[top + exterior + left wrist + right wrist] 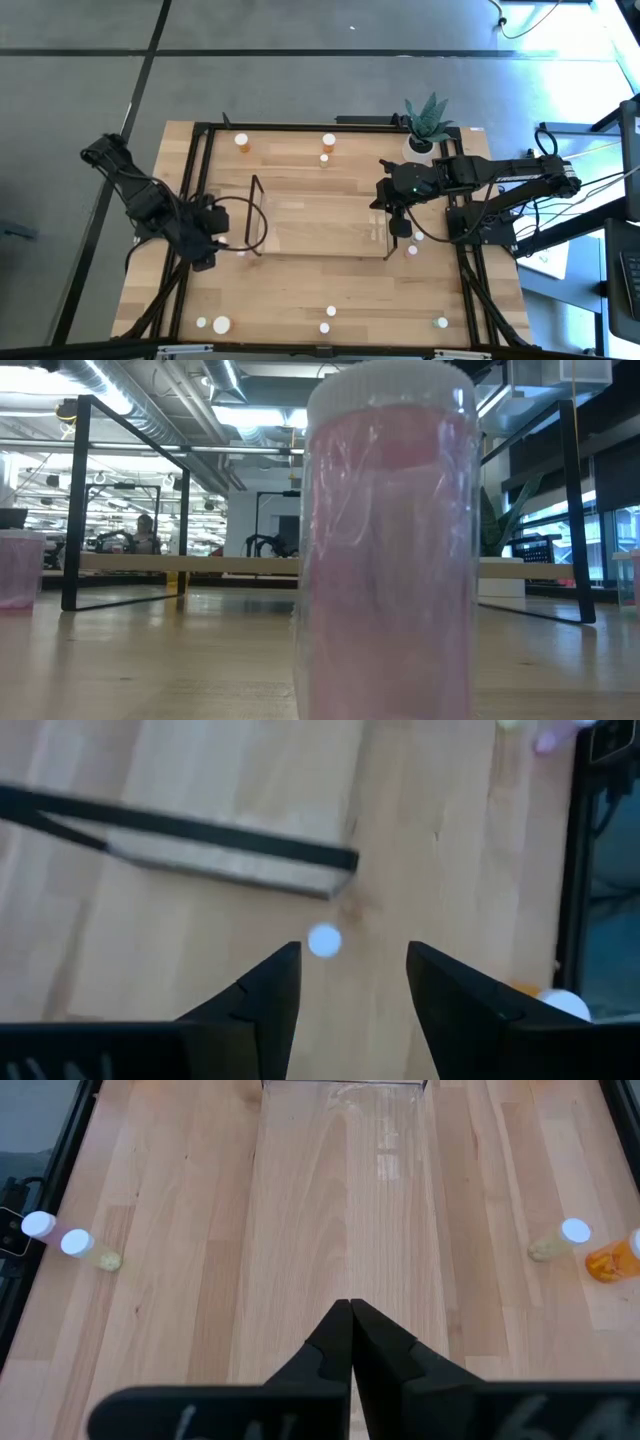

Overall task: Pick and place medicine bottles onto shelf by color
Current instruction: Put the top left blue pill bottle on the shelf

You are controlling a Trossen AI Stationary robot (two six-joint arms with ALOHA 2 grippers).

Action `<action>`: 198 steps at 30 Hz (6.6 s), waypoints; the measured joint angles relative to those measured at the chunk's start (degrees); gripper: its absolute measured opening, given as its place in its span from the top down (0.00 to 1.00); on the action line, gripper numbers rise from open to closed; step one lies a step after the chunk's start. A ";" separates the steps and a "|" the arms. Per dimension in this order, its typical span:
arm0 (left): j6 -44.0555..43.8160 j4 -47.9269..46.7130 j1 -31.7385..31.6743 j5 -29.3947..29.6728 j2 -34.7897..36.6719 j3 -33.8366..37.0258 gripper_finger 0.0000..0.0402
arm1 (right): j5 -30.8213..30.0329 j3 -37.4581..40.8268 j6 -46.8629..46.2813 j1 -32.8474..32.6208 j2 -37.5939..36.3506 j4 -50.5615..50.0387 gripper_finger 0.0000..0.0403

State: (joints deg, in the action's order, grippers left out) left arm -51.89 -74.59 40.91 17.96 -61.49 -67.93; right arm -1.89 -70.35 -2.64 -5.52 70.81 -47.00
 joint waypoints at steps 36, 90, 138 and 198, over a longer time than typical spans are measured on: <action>-18.12 7.42 6.88 -4.35 0.02 18.68 0.57 | 0.00 0.00 0.01 0.00 0.00 0.02 0.98; -7.90 11.21 6.84 1.50 0.00 29.98 0.57 | 0.00 0.00 -0.05 -0.02 0.00 0.00 0.98; -12.03 14.02 6.84 1.48 -9.42 30.00 0.61 | 0.00 0.00 -0.01 0.00 0.00 0.02 0.98; 7.64 -15.45 -3.19 7.40 -9.30 -20.71 0.77 | 0.00 0.00 -0.03 -0.02 0.00 0.02 0.98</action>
State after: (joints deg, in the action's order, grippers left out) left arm -44.25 -90.04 37.72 25.37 -70.80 -88.64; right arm -1.89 -70.35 -2.68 -5.54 70.81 -46.98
